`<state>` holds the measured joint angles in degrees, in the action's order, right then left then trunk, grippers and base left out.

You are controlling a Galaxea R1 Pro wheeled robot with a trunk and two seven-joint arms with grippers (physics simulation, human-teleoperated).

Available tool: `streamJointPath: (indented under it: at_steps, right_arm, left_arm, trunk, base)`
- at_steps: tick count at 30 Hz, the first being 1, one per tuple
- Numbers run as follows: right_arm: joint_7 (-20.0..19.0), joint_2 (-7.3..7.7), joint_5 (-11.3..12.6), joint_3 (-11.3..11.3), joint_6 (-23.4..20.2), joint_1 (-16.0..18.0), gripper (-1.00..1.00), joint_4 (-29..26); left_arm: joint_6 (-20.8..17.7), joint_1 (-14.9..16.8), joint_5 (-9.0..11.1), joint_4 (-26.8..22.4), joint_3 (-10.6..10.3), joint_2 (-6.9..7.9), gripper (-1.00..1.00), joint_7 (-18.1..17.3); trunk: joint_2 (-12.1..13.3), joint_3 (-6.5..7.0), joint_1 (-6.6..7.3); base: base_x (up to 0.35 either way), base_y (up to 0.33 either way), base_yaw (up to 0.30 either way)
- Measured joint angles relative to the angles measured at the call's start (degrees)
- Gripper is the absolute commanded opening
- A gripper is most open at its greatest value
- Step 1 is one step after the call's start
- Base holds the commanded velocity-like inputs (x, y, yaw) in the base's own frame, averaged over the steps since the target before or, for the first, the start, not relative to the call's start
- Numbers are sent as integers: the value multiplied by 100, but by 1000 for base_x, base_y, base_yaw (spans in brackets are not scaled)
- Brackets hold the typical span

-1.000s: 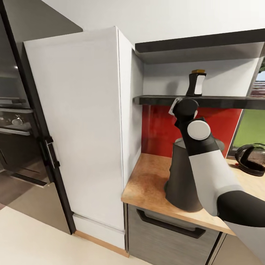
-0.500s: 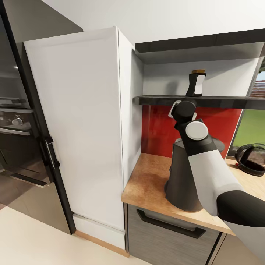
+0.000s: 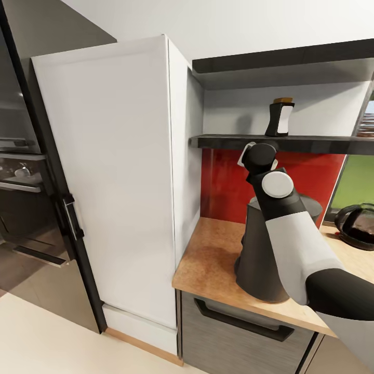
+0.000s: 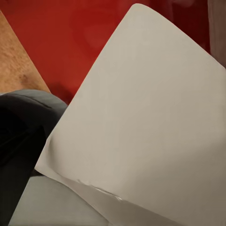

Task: Set up a coffee station on the kitchen countertop: keep the coffee maker on the countertop, move the bottle of coffee from the kitchen shelf to the counter next to the coffee maker, place a paper coffee filter on top of the coffee maker, put the saucer next to the coffee maker with the coffee cup on the saucer, and place the electric kettle next to the coffee maker.

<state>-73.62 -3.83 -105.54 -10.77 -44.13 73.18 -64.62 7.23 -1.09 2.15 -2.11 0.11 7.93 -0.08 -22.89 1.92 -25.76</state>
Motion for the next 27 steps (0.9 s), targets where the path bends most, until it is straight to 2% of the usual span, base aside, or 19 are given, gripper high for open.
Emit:
streamJointPath:
  at_steps: [9, 15, 27]
  right_arm:
    - [6, 5, -2, 0, 0, 0, -100, 82]
    - [7, 5, -2, -3, 0, 0, -100, 105]
    - [7, -2, -2, -3, 0, 0, -100, 126]
  left_arm:
    - [0, 0, 0, 8, 0, -3, 100, 0]
    - [0, 0, 0, 9, 0, -3, 100, 0]
    - [0, 0, 0, 9, 0, -5, 100, 0]
  trunk:
    - [0, 0, 0]
    - [0, 0, 1]
    - [-1, 0, 1]
  base:
    - [3, 0, 0]
    - [131, 31, 0]
    - [34, 10, 0]
